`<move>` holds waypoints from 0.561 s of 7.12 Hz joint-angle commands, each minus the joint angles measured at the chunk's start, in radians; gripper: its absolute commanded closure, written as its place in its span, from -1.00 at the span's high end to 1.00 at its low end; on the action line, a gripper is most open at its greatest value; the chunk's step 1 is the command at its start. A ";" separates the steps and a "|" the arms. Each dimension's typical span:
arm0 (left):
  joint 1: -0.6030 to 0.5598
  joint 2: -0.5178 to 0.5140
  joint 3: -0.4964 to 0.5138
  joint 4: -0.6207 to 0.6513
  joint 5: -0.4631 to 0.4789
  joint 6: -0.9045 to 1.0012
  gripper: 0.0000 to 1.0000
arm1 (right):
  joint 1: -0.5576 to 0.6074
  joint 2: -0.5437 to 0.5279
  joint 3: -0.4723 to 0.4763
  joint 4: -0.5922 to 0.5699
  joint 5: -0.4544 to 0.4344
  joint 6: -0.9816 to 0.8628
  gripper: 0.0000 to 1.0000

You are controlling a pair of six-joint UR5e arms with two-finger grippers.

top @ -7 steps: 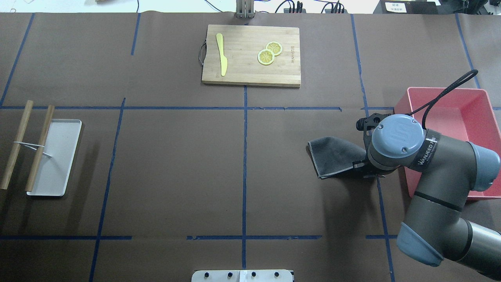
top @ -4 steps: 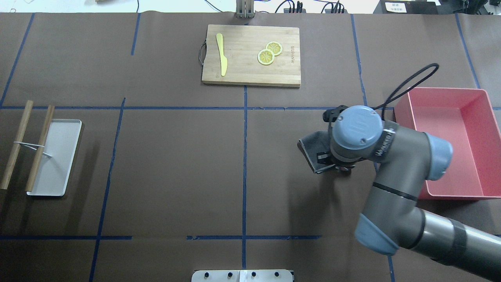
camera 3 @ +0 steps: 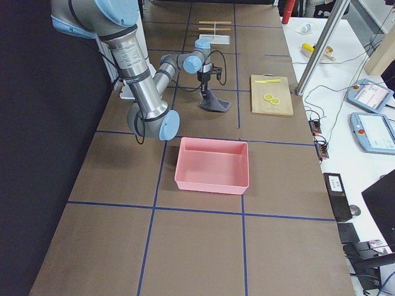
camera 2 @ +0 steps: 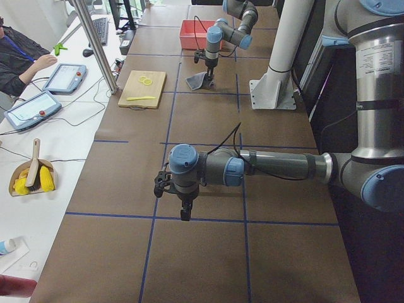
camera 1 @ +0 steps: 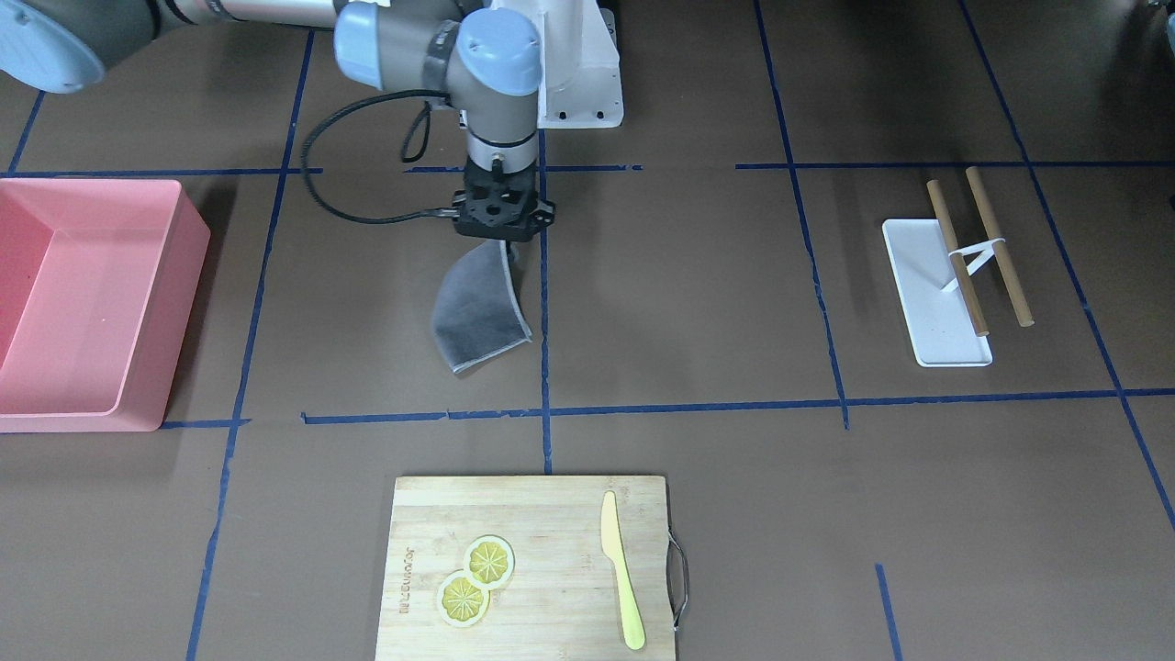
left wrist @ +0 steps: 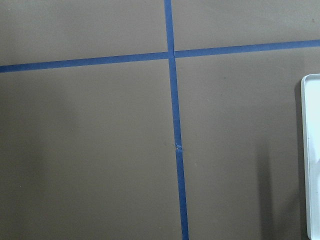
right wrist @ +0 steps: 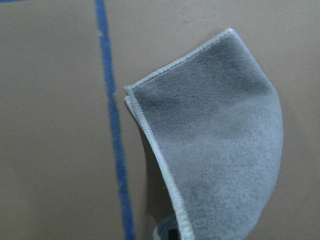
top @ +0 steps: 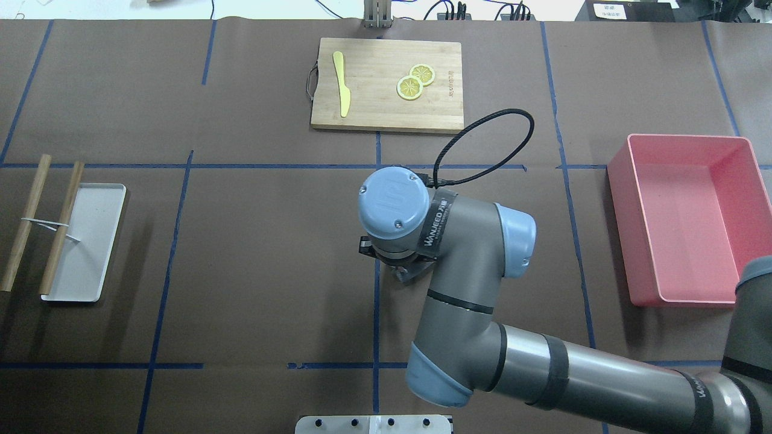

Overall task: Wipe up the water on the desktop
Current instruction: 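Carry the cloth with the right gripper over the pink bin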

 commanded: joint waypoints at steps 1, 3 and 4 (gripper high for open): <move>0.000 -0.003 0.000 0.000 0.000 0.000 1.00 | -0.013 0.010 -0.030 0.036 -0.003 0.029 -1.00; 0.000 -0.003 -0.002 0.000 0.000 0.000 1.00 | 0.019 -0.144 0.078 0.030 0.003 -0.058 -1.00; 0.000 -0.003 -0.003 0.000 0.000 0.000 1.00 | 0.045 -0.259 0.176 0.030 0.007 -0.131 -1.00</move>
